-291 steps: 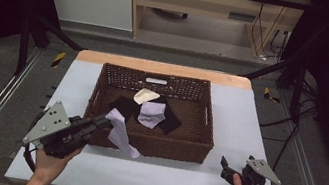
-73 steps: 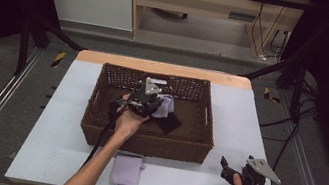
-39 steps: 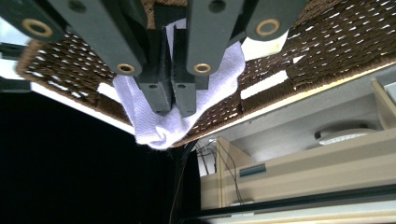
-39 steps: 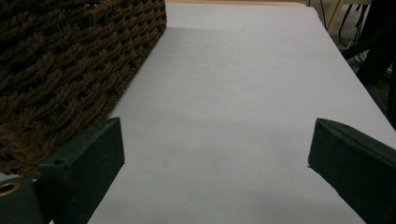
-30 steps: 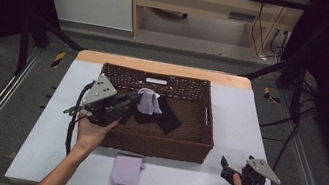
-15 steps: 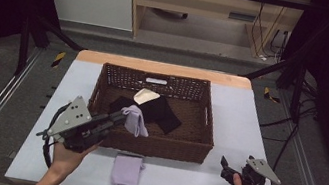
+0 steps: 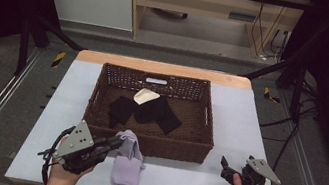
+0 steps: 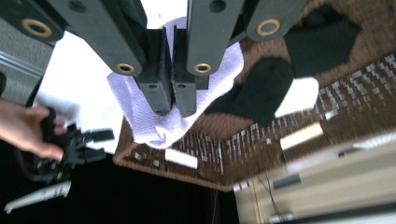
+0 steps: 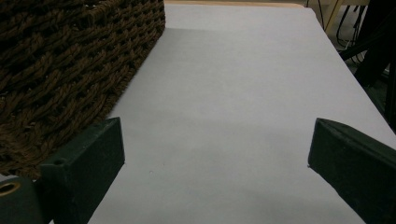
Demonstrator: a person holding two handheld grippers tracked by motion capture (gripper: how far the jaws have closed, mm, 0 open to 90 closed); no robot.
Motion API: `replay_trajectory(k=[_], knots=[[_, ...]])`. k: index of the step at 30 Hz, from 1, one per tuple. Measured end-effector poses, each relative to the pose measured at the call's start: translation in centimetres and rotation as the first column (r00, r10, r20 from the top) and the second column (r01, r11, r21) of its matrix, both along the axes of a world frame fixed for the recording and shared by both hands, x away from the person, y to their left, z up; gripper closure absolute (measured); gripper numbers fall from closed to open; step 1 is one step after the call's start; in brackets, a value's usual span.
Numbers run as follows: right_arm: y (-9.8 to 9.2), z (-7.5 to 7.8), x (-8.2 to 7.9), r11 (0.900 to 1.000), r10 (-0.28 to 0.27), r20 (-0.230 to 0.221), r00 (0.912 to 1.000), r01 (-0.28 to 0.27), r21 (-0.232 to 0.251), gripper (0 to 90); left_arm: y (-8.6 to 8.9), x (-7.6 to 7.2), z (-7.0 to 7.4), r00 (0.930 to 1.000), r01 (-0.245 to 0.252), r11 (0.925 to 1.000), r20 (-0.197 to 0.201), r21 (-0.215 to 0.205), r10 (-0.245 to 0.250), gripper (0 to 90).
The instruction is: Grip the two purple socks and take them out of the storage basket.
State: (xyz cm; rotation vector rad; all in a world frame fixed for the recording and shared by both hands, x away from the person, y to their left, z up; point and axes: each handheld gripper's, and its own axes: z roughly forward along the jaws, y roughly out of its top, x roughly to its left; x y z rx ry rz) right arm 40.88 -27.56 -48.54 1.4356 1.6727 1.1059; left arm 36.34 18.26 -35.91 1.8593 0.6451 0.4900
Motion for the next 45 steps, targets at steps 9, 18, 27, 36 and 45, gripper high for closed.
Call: replay_trajectory(k=[9,18,27,36,45], knots=[[0.0,0.0,0.0,1.000,0.001,0.000,1.0000,-0.001,0.001,4.1,-0.8,0.7,-5.2,0.9910,0.017,0.9937,-0.134,0.111,-0.002,86.1],[0.0,0.0,0.0,1.000,0.002,-0.007,1.0000,-0.002,0.000,4.1,-2.0,2.2,-8.4,0.9776,0.025,0.9822,-0.210,0.186,0.015,85.3],[0.0,0.0,0.0,1.000,0.003,-0.007,1.0000,-0.003,0.000,4.1,-1.8,2.5,-8.9,0.9720,-0.032,0.9806,-0.222,0.194,0.075,55.4],[0.0,0.0,0.0,1.000,0.003,-0.005,1.0000,-0.003,0.001,4.1,0.7,2.0,-7.8,0.9692,-0.113,0.9848,-0.204,0.132,0.138,42.4],[0.0,0.0,0.0,1.000,0.001,0.000,1.0000,-0.001,0.003,4.1,4.9,1.9,-8.3,0.9488,-0.222,0.9664,-0.200,0.129,0.245,42.4]])
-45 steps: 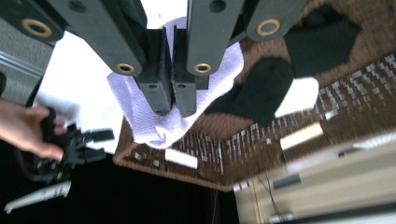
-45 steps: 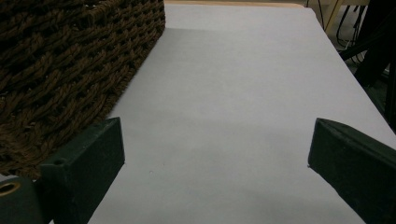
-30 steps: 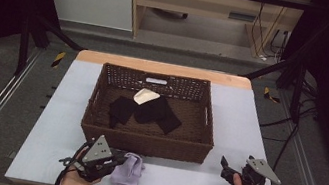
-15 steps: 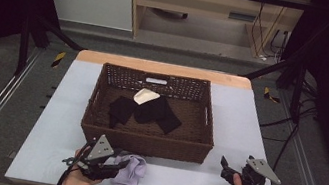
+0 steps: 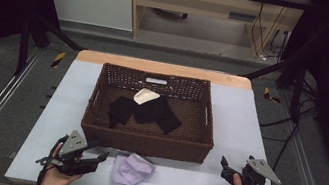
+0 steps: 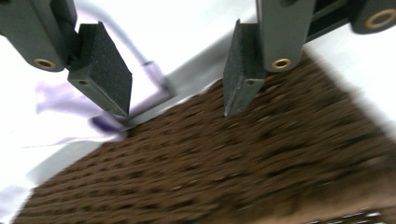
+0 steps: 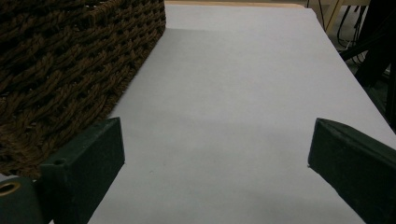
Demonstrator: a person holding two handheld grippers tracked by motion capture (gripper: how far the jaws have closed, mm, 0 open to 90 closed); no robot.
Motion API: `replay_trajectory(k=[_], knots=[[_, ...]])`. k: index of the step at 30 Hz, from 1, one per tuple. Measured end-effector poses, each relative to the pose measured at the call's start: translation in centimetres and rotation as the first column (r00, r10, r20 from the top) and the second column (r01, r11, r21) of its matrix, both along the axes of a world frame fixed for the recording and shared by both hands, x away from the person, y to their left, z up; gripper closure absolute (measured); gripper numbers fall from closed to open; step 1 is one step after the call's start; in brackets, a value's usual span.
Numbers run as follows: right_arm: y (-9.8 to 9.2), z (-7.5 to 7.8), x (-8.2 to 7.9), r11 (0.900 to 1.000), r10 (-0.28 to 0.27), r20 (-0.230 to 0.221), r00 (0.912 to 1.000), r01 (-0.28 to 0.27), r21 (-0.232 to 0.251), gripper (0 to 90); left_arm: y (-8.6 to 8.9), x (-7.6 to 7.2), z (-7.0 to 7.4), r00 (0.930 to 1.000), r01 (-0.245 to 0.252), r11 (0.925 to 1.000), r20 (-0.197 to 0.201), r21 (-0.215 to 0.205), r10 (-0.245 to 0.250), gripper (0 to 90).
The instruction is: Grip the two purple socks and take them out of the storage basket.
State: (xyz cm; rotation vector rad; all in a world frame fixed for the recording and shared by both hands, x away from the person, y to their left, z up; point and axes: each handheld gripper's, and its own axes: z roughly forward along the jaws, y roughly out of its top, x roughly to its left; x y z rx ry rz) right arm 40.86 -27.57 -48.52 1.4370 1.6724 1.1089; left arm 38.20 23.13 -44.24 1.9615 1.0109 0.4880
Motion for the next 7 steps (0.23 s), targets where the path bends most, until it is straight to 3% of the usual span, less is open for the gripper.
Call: replay_trajectory(k=[7], knots=[[0.0,0.0,0.0,1.000,-0.002,-0.004,1.0000,0.002,0.003,4.1,1.7,0.1,-0.5,0.9984,-0.055,0.9984,-0.012,-0.013,0.055,38.6]])
